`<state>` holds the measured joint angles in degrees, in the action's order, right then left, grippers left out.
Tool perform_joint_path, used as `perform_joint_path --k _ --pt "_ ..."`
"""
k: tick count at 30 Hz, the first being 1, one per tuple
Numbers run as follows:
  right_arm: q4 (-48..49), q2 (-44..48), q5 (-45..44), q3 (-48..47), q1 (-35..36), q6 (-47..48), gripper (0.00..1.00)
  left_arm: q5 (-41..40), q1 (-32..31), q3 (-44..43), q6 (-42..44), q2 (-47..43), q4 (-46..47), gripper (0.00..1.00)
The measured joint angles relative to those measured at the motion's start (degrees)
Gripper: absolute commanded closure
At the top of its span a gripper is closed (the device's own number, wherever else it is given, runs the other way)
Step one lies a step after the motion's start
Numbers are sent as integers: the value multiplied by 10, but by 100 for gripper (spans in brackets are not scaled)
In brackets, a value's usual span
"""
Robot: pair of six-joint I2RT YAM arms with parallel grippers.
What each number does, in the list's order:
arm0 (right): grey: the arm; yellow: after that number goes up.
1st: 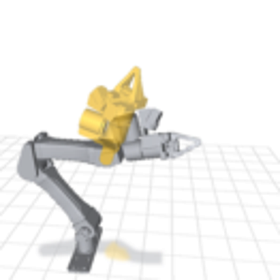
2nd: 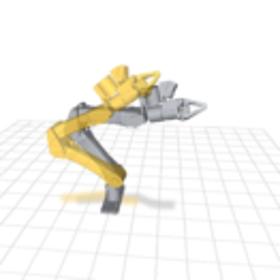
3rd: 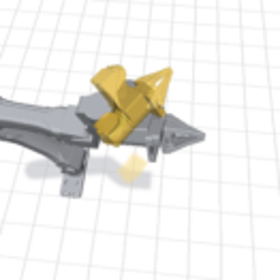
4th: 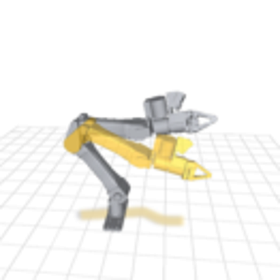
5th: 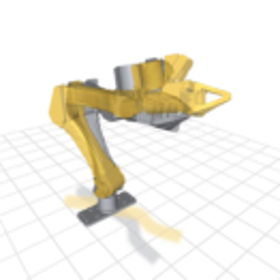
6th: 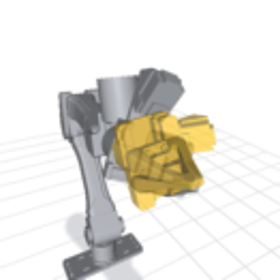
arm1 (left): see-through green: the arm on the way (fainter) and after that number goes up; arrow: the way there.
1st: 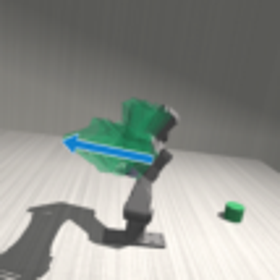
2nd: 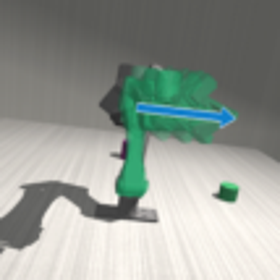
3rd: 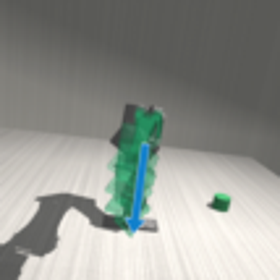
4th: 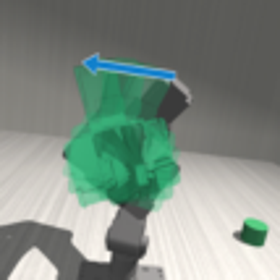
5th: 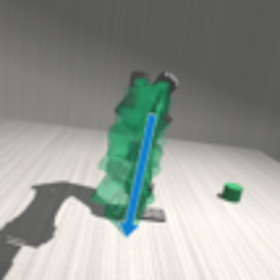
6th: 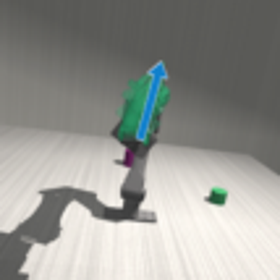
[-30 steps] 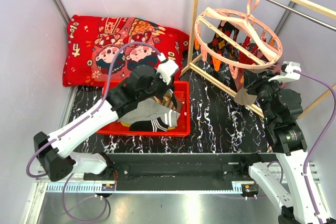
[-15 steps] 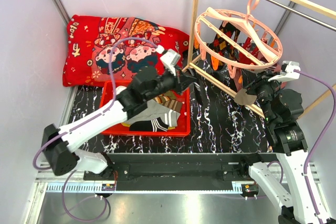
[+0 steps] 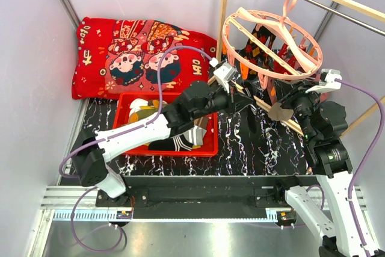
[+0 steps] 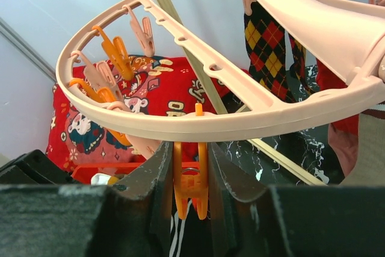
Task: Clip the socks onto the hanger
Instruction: Clamp the sock onto the hanger.
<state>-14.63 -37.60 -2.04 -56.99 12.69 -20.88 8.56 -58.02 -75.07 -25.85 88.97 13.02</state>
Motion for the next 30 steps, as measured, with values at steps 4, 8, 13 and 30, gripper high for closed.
perform_joint_path --k 4,8,13,30 --pt "0 -2 5 0 0 0 100 0 -14 -22 -2 15 8 100" --pt "0 -3 18 0 0 1 100 0 -24 -37 -2 27 8 100" --pt "0 -4 33 -4 0 1 100 1 -35 -57 -2 42 8 100" --pt "0 -4 47 -6 0 7 100 3 -47 -93 -1 68 -6 100"
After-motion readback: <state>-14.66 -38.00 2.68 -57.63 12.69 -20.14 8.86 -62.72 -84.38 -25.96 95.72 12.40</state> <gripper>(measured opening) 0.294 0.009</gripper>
